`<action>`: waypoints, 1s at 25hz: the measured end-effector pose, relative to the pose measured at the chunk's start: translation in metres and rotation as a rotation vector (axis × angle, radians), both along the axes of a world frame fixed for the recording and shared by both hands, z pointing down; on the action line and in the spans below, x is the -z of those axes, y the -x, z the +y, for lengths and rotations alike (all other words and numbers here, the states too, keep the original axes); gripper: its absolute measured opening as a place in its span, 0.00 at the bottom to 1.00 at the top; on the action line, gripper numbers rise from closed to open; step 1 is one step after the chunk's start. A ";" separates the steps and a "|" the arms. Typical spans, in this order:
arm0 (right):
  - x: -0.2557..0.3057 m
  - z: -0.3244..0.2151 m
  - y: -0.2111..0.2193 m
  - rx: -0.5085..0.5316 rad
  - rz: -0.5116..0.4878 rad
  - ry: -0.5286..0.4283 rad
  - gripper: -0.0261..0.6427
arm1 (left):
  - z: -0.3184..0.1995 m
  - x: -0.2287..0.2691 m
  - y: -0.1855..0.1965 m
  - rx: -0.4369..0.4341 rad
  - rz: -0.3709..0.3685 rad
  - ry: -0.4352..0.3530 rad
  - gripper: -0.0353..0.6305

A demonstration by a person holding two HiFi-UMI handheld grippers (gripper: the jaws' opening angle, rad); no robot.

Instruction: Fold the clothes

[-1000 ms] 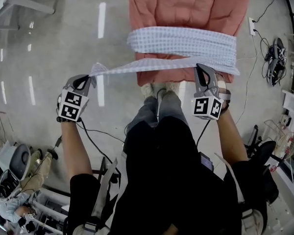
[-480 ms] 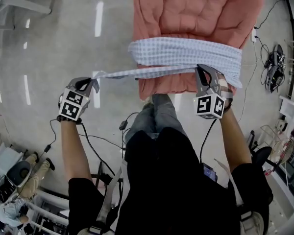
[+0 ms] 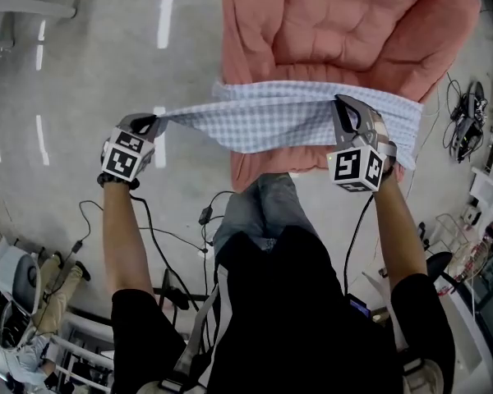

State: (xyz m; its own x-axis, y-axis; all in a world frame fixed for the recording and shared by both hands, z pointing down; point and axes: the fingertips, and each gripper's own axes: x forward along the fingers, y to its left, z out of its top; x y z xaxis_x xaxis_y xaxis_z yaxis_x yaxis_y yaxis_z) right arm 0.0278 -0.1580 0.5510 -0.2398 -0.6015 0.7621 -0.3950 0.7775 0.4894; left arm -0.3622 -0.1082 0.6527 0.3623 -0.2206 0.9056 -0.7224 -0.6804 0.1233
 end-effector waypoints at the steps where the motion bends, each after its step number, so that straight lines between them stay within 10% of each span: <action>1: -0.006 -0.004 -0.001 0.000 0.001 0.012 0.05 | -0.006 -0.008 -0.001 0.000 -0.004 0.008 0.07; 25: -0.018 -0.042 0.012 -0.006 -0.062 0.076 0.05 | -0.110 -0.054 0.002 0.022 -0.074 -0.024 0.07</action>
State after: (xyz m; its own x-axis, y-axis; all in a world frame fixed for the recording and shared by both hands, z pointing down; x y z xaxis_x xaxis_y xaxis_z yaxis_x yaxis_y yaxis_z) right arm 0.0157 -0.1999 0.5686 -0.2846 -0.5443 0.7891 -0.4279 0.8088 0.4036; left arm -0.3644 -0.2186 0.7068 0.2890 -0.2500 0.9241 -0.7441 -0.6660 0.0525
